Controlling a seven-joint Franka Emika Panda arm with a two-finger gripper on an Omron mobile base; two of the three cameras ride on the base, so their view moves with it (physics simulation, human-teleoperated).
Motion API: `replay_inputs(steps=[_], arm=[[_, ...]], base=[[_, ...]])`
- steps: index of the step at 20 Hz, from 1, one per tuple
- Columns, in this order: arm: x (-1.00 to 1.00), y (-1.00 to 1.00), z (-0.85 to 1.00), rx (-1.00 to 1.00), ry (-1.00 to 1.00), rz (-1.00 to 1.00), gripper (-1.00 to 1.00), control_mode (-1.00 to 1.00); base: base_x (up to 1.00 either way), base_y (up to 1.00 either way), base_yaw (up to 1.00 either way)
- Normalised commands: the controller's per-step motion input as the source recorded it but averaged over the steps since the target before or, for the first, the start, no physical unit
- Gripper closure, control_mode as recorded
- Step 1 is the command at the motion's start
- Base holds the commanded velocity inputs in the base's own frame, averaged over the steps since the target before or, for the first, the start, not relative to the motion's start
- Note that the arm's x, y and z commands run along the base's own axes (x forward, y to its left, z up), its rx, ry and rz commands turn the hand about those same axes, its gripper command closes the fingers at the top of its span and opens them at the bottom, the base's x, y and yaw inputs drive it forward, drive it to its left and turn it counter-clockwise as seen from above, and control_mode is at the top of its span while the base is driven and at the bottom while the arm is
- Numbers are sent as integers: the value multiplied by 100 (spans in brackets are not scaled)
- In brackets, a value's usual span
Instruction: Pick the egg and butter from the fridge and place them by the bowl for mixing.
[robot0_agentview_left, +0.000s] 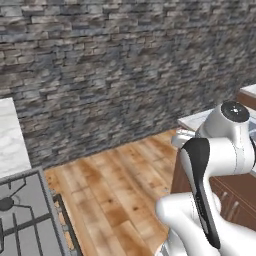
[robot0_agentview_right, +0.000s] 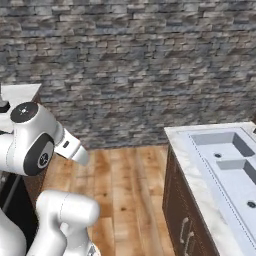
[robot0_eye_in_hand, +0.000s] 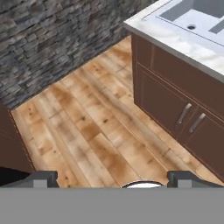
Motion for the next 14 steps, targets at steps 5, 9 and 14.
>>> replay_inputs(steps=[5, 9, 14], arm=[[0, 0, 0, 0, 0, 0, -100, 100], [0, 0, 0, 0, 0, 0, -100, 100], [0, 0, 0, 0, 0, 0, -100, 100]], base=[[84, 8, 0], [83, 7, 0], [79, 6, 0]])
